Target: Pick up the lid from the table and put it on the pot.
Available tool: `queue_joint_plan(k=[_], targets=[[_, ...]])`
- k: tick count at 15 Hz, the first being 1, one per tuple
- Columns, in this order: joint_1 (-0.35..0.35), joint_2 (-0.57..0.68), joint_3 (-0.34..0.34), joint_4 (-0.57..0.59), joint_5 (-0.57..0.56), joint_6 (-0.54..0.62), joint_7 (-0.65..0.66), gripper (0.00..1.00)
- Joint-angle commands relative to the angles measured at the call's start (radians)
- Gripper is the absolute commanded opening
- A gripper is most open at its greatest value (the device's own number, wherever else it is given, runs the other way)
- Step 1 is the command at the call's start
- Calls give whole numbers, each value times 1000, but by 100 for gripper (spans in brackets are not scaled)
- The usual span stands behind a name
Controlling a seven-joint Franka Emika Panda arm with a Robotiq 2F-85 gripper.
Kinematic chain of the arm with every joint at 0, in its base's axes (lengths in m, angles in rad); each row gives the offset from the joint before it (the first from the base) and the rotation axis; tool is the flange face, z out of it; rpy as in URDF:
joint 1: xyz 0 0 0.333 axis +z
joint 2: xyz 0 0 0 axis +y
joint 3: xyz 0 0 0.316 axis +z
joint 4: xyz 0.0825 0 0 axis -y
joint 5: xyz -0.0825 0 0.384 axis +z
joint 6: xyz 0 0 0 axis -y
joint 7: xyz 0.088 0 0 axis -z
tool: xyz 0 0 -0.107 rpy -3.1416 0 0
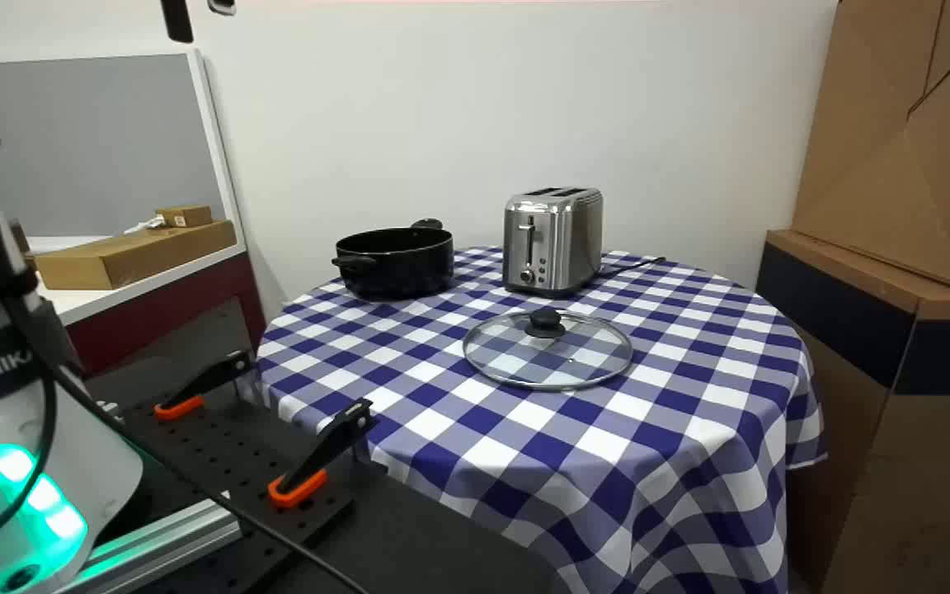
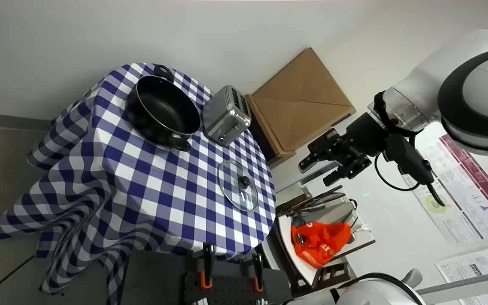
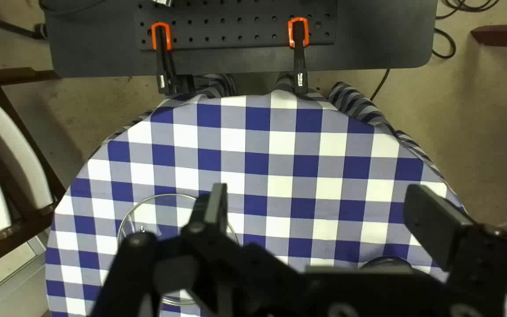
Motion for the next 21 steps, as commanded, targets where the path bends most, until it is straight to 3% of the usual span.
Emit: queue_joint_plan(k=[1,7,13,21], targets=[[2,1,-2,2,-2,-1,1,100],[-24,0,-13,-9,-28,40,10,100],[-152,49,-82,-92,-108,306,39,100],[-282,323,-157,-56,-167,664,50,100]])
